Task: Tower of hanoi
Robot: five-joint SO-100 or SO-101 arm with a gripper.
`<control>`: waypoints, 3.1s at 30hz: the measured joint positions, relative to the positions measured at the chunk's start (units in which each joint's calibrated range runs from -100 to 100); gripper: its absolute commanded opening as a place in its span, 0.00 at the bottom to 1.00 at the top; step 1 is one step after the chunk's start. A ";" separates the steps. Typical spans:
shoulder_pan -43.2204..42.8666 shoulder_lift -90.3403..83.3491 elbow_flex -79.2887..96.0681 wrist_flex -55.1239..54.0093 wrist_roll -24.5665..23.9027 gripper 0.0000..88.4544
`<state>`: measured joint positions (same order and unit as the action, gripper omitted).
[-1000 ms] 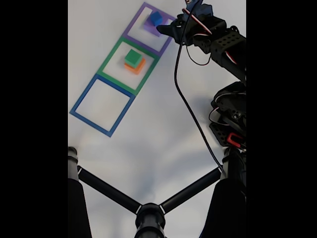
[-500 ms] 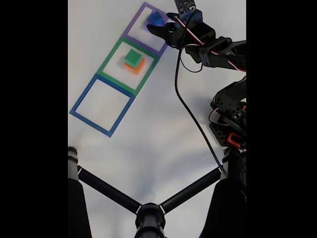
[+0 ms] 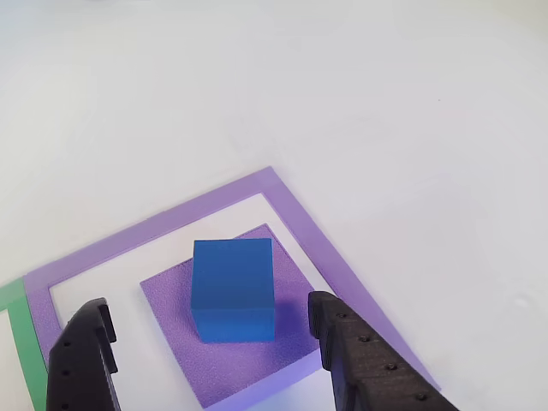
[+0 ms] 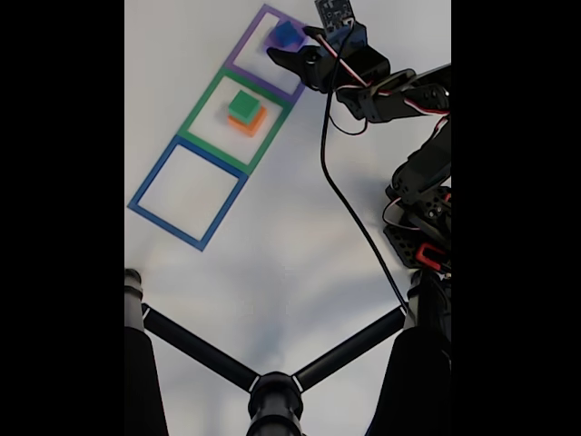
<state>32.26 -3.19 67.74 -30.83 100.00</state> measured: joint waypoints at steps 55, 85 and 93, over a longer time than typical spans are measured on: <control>-8.84 -37.62 -32.69 85.40 0.00 0.03; -26.24 -52.81 -21.68 89.67 0.00 0.03; -27.11 -52.81 -0.86 62.05 0.00 0.03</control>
<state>5.15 -56.00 66.88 31.22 100.00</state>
